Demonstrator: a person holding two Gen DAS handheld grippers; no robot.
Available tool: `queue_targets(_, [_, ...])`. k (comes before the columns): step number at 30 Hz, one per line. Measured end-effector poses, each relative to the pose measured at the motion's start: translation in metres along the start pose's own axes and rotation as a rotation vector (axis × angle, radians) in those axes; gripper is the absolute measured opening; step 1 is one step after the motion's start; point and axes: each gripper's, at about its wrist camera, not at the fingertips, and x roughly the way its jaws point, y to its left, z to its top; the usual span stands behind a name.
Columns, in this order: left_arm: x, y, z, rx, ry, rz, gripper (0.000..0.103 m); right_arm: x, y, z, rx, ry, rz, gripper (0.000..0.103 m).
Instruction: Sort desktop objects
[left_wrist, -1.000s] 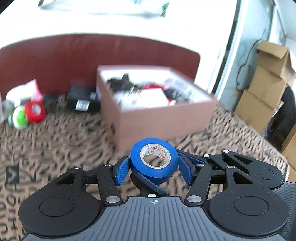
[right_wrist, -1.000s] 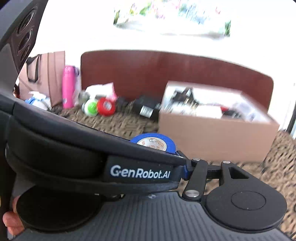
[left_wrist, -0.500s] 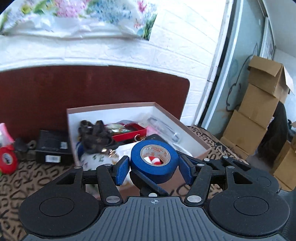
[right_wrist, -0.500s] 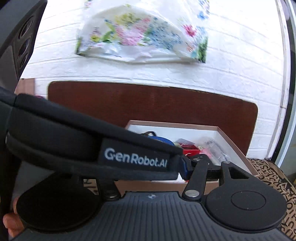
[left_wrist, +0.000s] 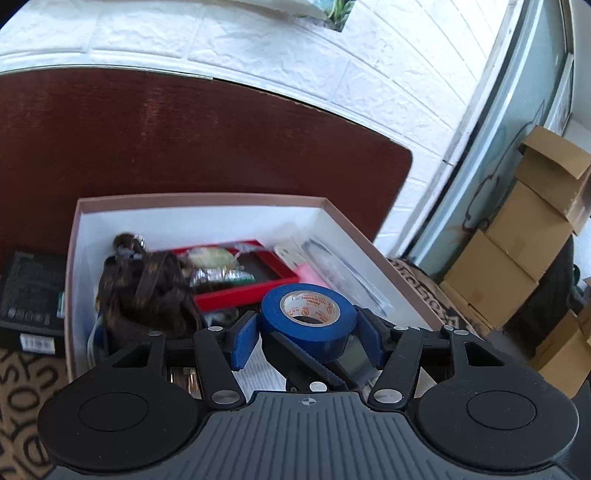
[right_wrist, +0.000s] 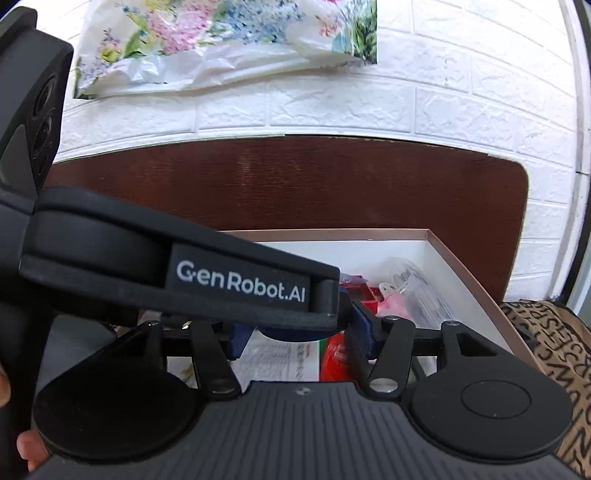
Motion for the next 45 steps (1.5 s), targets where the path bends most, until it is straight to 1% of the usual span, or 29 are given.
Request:
queue_targets(1, [0.004,0.002,0.003,-0.001,-0.011,0.001,0.074,0.006,-0.002,0.002,-0.001,0.009,-0.005,0.062])
queue_targets(2, [0.006,0.003,0.004,-0.004,-0.026,0.023,0.085,0.013,-0.002,0.004,-0.009,0.030,-0.015,0.063])
queue_targets(3, [0.006,0.005,0.005,-0.007,-0.037,0.044,0.099,0.018,-0.002,0.005,-0.018,0.045,-0.028,0.067])
queue_targets(4, [0.003,0.007,0.004,-0.009,-0.053,0.060,0.103,0.019,-0.003,0.005,-0.021,0.041,-0.042,0.074])
queue_targets(5, [-0.001,0.009,0.001,-0.007,-0.078,0.066,0.103,0.016,-0.004,0.003,-0.020,0.021,-0.050,0.078])
queue_targets(6, [-0.004,0.010,-0.001,0.000,-0.089,0.072,0.103,0.013,-0.004,0.001,-0.020,0.000,-0.050,0.086])
queue_targets(7, [-0.006,0.011,-0.003,0.008,-0.085,0.082,0.103,0.010,-0.005,-0.001,-0.019,-0.016,-0.049,0.090])
queue_targets(9, [-0.009,0.012,-0.008,0.014,-0.082,0.080,0.103,0.006,-0.004,-0.005,-0.010,-0.021,-0.059,0.093])
queue_targets(11, [-0.015,0.010,-0.013,0.035,-0.102,0.083,0.103,0.002,-0.003,-0.011,0.001,-0.016,-0.058,0.096])
queue_targets(14, [-0.024,0.002,-0.019,0.062,-0.109,0.084,0.103,-0.006,-0.002,-0.016,0.030,-0.018,-0.060,0.098])
queue_targets(18, [-0.036,-0.005,-0.025,0.056,-0.092,0.061,0.103,-0.020,0.000,-0.018,0.044,-0.017,-0.056,0.100])
queue_targets(21, [-0.045,-0.012,-0.030,0.063,-0.093,0.073,0.103,-0.031,0.004,-0.016,0.036,-0.016,-0.055,0.101])
queue_targets(23, [-0.052,-0.018,-0.034,0.074,-0.071,0.079,0.103,-0.039,0.006,-0.013,0.027,-0.015,-0.056,0.102])
queue_targets(25, [-0.060,-0.024,-0.039,0.074,-0.051,0.091,0.103,-0.048,0.010,-0.012,0.018,-0.010,-0.054,0.102])
queue_targets(27, [-0.071,-0.030,-0.047,0.077,-0.056,0.114,0.103,-0.059,0.013,-0.014,0.006,-0.003,-0.055,0.102])
queue_targets(30, [-0.087,-0.040,-0.059,0.096,-0.065,0.162,0.103,-0.074,0.015,-0.020,-0.008,0.001,-0.072,0.103])
queue_targets(33, [-0.101,-0.046,-0.072,0.097,-0.051,0.214,0.103,-0.091,0.018,-0.029,-0.015,0.008,-0.087,0.103])
queue_targets(36, [-0.116,-0.049,-0.085,0.078,-0.034,0.221,0.103,-0.108,0.021,-0.040,-0.012,0.014,-0.092,0.103])
queue_targets(40, [-0.138,-0.057,-0.107,0.089,-0.043,0.246,0.103,-0.133,0.029,-0.056,-0.011,0.017,-0.111,0.103])
queue_targets(45, [-0.163,-0.063,-0.129,0.069,-0.044,0.242,0.103,-0.161,0.035,-0.074,0.030,0.021,-0.142,0.103])
